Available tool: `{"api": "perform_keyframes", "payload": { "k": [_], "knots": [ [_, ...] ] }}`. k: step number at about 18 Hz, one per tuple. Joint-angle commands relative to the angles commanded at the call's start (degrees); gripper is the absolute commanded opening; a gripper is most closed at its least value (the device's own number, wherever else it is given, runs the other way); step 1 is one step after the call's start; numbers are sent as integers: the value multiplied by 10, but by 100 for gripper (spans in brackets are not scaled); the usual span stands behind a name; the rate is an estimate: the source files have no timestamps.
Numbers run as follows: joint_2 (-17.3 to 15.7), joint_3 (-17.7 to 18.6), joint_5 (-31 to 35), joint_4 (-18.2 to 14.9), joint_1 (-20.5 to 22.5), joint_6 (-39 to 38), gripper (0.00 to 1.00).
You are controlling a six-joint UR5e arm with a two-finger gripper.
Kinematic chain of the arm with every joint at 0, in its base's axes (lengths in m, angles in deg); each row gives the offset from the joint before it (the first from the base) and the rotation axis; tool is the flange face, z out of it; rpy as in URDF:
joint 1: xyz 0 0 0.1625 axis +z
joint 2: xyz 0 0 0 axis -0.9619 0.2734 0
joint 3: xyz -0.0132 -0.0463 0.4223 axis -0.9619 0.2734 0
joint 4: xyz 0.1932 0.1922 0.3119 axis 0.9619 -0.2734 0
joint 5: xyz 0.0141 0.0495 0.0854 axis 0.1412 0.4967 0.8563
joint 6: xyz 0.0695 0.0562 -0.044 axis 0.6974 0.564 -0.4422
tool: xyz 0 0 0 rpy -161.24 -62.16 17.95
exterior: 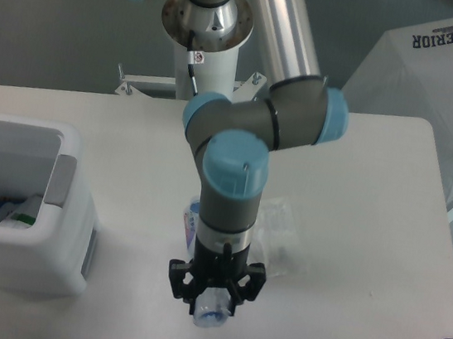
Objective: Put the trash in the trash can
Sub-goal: 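Lift the bottle and carry it toward the white trash bin, then lower the bottle into the bin and open the gripper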
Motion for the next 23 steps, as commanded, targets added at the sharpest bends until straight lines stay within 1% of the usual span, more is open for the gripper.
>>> {"api": "perform_keyframes", "payload": {
  "k": [1, 2, 6, 8, 10, 12, 15, 16, 18, 21, 23],
  "knots": [
    [-10, -2, 0, 12, 0, -8, 65],
    [-19, -7, 1, 15, 0, -18, 65],
    [-58, -33, 0, 16, -4, -37, 65],
    [-78, -35, 0, 16, -9, -40, 65],
    [-97, -36, 0, 16, -26, -41, 65],
    [-109, -41, 0, 17, -33, -41, 65],
    [-116, -57, 0, 19, -48, -36, 65],
    [-115, -64, 0, 19, -61, -38, 65],
    [-117, -66, 1, 19, -92, -40, 65],
    [-115, -76, 0, 18, -126, -57, 65],
    [-114, -73, 3, 18, -141, -65, 65]
  ]
}}
